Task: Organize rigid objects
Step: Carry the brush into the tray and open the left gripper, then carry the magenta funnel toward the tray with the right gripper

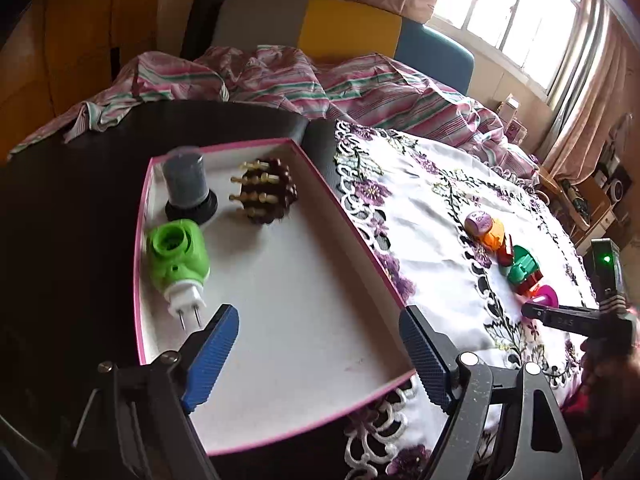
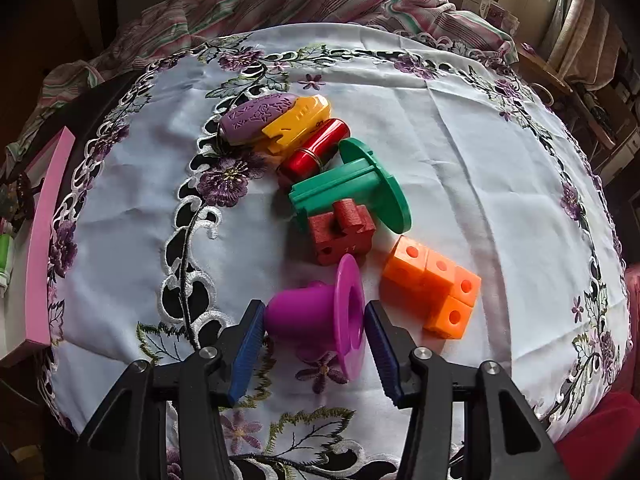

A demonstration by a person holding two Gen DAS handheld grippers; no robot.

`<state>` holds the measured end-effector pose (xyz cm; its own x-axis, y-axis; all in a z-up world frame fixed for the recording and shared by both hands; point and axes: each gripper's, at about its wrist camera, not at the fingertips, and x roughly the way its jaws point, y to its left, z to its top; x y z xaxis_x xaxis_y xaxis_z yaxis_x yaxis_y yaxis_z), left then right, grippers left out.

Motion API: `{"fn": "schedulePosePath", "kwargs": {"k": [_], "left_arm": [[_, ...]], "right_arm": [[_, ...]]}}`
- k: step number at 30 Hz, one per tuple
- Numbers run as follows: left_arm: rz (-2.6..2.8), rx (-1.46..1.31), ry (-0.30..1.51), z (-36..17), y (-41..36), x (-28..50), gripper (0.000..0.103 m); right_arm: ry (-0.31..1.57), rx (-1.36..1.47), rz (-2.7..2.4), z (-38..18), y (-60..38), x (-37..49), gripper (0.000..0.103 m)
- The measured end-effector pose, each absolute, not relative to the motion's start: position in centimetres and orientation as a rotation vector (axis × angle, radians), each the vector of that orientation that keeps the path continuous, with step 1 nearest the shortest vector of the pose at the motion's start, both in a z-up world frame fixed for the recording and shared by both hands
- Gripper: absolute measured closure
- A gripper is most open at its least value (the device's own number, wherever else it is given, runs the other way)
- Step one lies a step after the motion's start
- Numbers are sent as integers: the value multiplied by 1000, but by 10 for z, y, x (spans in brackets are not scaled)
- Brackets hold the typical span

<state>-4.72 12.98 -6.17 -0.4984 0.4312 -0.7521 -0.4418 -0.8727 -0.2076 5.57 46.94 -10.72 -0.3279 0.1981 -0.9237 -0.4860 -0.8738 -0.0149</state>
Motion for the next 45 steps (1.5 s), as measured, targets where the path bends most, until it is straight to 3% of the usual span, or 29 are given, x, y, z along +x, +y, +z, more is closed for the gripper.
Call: {"fn": "schedulePosePath", "kwargs": {"k": [31,45], "left_arm": [[2394,-1209,-33,-63,90,-34,20],[2407,-1207,-66,-61,76,-35,20]], "right_arm": [[308,-1570,2358,-107,435,49,52],[266,-1578,2598,-77,357,17,52]]}}
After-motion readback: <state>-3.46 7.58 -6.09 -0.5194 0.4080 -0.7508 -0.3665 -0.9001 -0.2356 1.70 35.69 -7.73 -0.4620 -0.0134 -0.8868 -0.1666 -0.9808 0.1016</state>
